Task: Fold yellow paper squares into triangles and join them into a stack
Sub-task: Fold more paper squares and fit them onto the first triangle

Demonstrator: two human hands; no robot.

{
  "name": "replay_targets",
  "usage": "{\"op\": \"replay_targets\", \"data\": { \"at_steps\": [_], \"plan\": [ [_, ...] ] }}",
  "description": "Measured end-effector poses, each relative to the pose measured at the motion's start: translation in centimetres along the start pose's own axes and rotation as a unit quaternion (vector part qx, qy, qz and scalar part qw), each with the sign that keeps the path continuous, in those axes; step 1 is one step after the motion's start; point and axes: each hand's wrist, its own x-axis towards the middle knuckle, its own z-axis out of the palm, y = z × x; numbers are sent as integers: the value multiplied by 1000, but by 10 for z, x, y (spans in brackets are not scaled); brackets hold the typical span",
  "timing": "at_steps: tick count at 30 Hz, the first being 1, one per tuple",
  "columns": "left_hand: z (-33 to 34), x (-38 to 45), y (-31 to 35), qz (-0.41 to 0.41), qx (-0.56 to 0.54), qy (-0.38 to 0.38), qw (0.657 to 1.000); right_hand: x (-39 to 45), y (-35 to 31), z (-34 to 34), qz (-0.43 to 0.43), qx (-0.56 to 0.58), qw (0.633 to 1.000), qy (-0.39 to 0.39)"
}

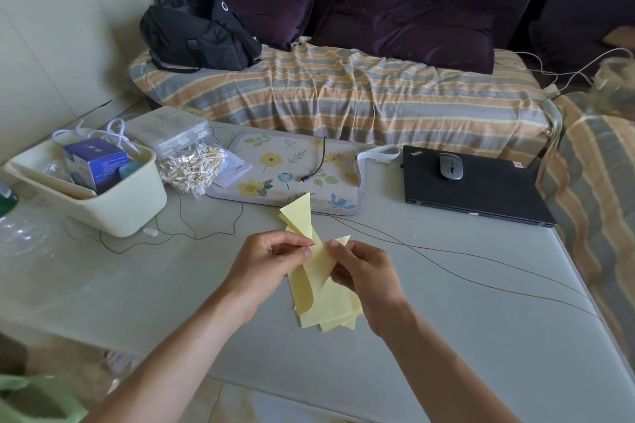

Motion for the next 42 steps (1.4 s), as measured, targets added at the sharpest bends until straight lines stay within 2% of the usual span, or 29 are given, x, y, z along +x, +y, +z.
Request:
{"op": "replay_targets", "data": {
  "at_steps": [5, 8, 13, 19, 24, 32, 36, 39, 42],
  "plan": [
    [2, -1, -3, -22, 50, -25, 998, -1, 0, -1, -28, -55, 998, -12],
    [3, -1, -3, -16, 66, -8, 998, -1, 1, 1, -27, -52, 998, -19],
    [1, 0, -3, 0, 30, 29, 999, -3, 4, 5, -6, -20, 998, -60],
    [5, -2, -2, -8, 9, 27, 1000, -3, 3, 6, -9, -43, 999, -30],
    [2, 0, -2, -15, -9, 51, 999, -6, 1, 6, 20, 19, 997, -70],
    [5, -2, -2, -67, -26, 41, 997, -7, -1, 6, 12, -50, 998, -33],
    [7, -2, -3, -72, -56, 73, 993, -5, 1, 6, 23, -12, 998, -53],
    [5, 1, -3, -109, -92, 89, 986, -5, 1, 5, 30, -25, 998, -58],
    [4, 5, -7, -142, -93, 67, 983, -3, 1, 5, 35, -62, 996, -44]
  ]
}}
